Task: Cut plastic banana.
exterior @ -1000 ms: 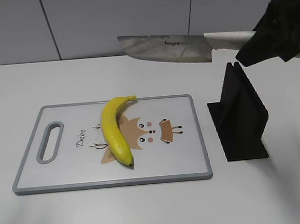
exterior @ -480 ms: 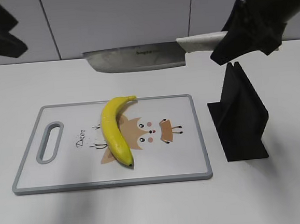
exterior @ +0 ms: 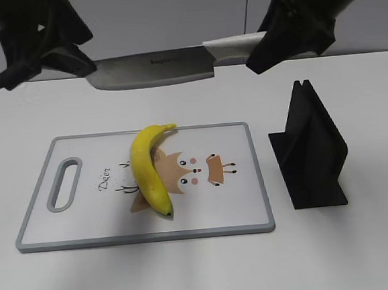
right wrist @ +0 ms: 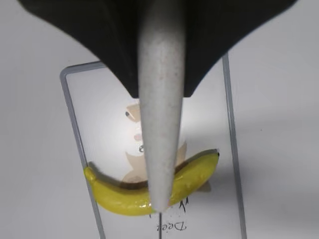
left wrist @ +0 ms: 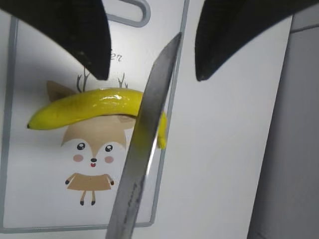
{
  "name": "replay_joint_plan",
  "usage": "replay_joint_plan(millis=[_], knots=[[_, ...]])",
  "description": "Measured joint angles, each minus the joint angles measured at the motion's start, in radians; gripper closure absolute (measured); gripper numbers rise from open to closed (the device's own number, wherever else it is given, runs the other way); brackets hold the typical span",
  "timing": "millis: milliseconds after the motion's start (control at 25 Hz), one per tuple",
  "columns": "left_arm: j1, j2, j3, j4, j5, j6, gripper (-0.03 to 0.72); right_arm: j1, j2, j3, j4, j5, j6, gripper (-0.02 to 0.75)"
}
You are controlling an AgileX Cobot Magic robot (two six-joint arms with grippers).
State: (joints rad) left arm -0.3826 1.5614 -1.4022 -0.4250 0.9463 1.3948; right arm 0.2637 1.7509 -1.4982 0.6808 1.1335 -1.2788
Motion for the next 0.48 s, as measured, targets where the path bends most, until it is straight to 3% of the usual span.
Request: replay_joint_plan(millis=[360, 480], knots=[[0.0, 0.08, -0.001, -0.016, -0.025, 0.035, 0.168, 0.0, 0.03, -0.012, 0.072, 0.0, -0.072, 0.556], [0.0, 0.085, -0.001, -0.016, -0.031, 0.036, 0.254, 0.0, 0.034, -0.012, 0.075, 0.0, -0.077, 0.556]])
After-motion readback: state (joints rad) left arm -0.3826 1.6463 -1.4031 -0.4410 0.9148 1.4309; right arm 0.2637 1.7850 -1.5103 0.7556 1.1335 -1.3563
